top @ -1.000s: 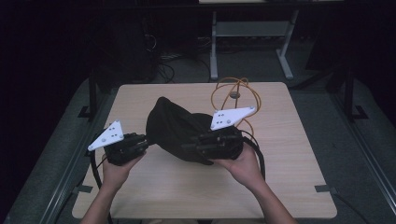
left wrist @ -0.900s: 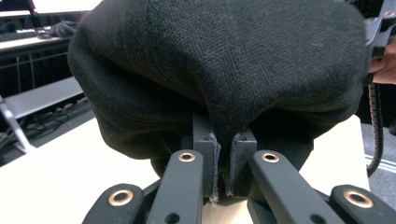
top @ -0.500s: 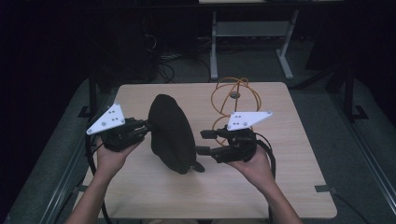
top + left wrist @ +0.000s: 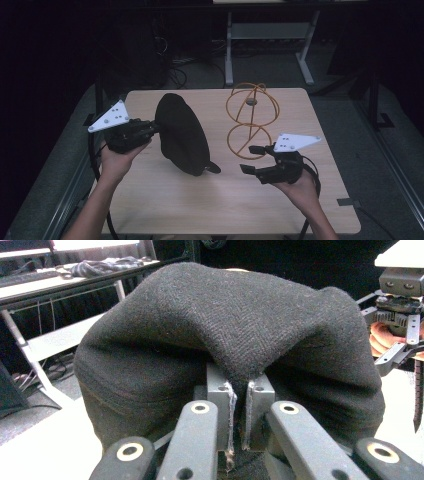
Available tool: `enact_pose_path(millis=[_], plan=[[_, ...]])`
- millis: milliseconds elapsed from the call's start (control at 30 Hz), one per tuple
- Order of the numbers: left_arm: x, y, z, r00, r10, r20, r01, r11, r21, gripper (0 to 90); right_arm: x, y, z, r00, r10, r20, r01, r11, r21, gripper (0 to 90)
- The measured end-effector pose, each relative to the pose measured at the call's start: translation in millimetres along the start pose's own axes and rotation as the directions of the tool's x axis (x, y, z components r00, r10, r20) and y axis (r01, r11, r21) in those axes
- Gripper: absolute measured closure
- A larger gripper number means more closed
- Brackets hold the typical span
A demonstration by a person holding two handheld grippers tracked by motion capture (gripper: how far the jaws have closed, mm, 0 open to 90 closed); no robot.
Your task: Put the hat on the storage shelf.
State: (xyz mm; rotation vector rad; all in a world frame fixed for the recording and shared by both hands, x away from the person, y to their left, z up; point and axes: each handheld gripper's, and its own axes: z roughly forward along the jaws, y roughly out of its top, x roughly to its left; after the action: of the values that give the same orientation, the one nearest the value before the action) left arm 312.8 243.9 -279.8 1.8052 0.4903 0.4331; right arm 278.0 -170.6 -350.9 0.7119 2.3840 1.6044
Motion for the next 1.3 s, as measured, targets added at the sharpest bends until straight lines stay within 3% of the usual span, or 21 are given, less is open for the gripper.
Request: enact_pose_path(millis=[233,400,467,800,1000,1300], plan=[[3.5,9.7,3.5,1.0000,-0.006,0.001,0.006,1.0000,-0.001,85.3,-12.7,-36.0,-23.8,0.9959,0.041,0.080,-0.041,0.999,0.003,29.9],[7.7,18.5,7.7,0.9999,-0.008,0.008,0.008,1.0000,-0.005,85.3,-20.0,-53.3,-35.8,0.9895,0.068,0.128,-0.070,0.997,0.013,29.6],[9.8,23.2,11.6,0.9999,-0.009,0.013,0.009,1.0000,-0.004,85.2,-27.6,-65.9,-45.5,0.9823,0.094,0.162,-0.096,0.995,0.005,28.9],[13.5,37.4,26.2,0.9994,-0.008,0.032,0.007,1.0000,0.006,85.3,-40.3,-79.8,-56.4,0.9699,0.103,0.221,-0.110,0.994,0.019,27.8],[19.3,48.9,36.4,0.9987,-0.017,0.048,0.017,0.9999,-0.003,85.2,-43.7,-88.0,-57.2,0.9639,0.097,0.248,-0.115,0.992,0.059,27.7],[26.4,75.5,56.2,0.9979,-0.009,0.065,0.009,0.9999,-0.009,85.2,-46.6,-88.5,-62.9,0.9593,0.099,0.264,-0.111,0.993,0.031,27.7]])
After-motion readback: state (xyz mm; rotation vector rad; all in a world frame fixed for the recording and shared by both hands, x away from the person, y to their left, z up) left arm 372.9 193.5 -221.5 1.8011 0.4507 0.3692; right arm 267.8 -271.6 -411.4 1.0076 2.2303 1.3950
